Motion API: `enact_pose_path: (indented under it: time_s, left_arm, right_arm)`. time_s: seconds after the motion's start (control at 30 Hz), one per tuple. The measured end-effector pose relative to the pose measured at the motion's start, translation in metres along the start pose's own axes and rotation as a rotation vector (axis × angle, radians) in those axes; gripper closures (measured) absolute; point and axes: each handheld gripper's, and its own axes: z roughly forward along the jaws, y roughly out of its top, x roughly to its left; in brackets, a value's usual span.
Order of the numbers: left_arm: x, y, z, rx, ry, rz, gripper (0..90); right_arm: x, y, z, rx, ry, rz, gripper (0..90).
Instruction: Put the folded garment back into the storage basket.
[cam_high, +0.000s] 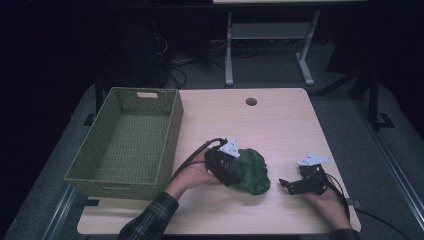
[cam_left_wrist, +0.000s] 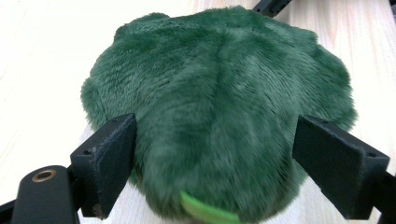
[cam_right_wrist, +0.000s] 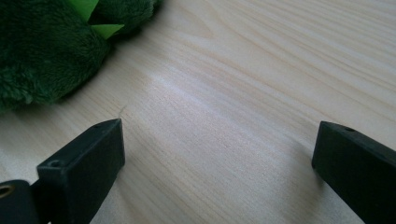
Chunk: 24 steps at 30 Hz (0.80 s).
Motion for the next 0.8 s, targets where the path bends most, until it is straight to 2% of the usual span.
enact_pose_path:
  time_s: [0.43, 0.57, 0.63, 0.8]
  left_arm:
    - [0.002, -0.010, 0.022, 0.058, -0.032, 0.008, 12.7]
    - [0.001, -0.012, 0.026, 0.095, -0.030, 0.024, 12.6]
    - [0.000, -0.014, 0.028, 0.098, -0.028, 0.017, 12.6]
    - [-0.002, -0.013, 0.031, 0.124, -0.015, 0.027, 13.0]
  right_arm:
    - [0.000, 0.000, 0.000, -0.002, 0.004, -0.007, 2.2]
    - [0.000, 0.000, 0.000, -0.002, 0.005, -0.007, 2.2]
    - [0.000, 0.000, 0.000, -0.002, 0.005, -0.008, 2.2]
    - [0.000, 0.000, 0.000, -0.002, 0.006, -0.009, 2.2]
